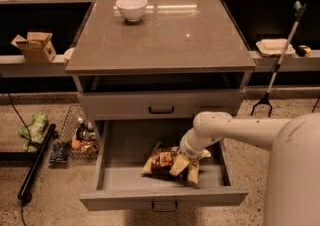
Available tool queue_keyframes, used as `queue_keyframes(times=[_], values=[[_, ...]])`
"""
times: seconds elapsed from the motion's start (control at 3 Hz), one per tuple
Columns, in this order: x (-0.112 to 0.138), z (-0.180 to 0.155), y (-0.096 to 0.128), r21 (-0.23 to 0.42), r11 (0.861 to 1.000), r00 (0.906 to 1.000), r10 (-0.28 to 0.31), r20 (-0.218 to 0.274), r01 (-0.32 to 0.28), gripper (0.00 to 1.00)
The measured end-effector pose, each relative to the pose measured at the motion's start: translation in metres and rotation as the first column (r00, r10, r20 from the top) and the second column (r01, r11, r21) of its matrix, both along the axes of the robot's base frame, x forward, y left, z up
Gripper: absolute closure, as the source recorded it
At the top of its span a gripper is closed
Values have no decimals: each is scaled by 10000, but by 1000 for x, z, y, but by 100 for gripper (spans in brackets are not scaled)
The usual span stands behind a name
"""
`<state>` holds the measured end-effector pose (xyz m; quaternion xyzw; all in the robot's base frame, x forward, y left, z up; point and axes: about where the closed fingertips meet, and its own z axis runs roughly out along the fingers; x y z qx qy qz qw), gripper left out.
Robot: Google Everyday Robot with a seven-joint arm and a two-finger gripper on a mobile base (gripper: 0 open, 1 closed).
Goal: Pick brown chip bag from middle drawer and place on counter
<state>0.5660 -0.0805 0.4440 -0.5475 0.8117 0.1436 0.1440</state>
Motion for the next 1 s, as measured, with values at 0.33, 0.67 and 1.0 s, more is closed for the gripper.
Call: queue_keyframes(times=[0.33, 0.67, 1.0], values=[[1, -18, 0, -404, 9992, 9999, 23, -150, -29, 41], [-2, -17, -3, -590, 9981, 9998, 195, -84, -200, 65], [-8, 24, -3, -69, 9990, 9977, 436, 519, -433, 88]])
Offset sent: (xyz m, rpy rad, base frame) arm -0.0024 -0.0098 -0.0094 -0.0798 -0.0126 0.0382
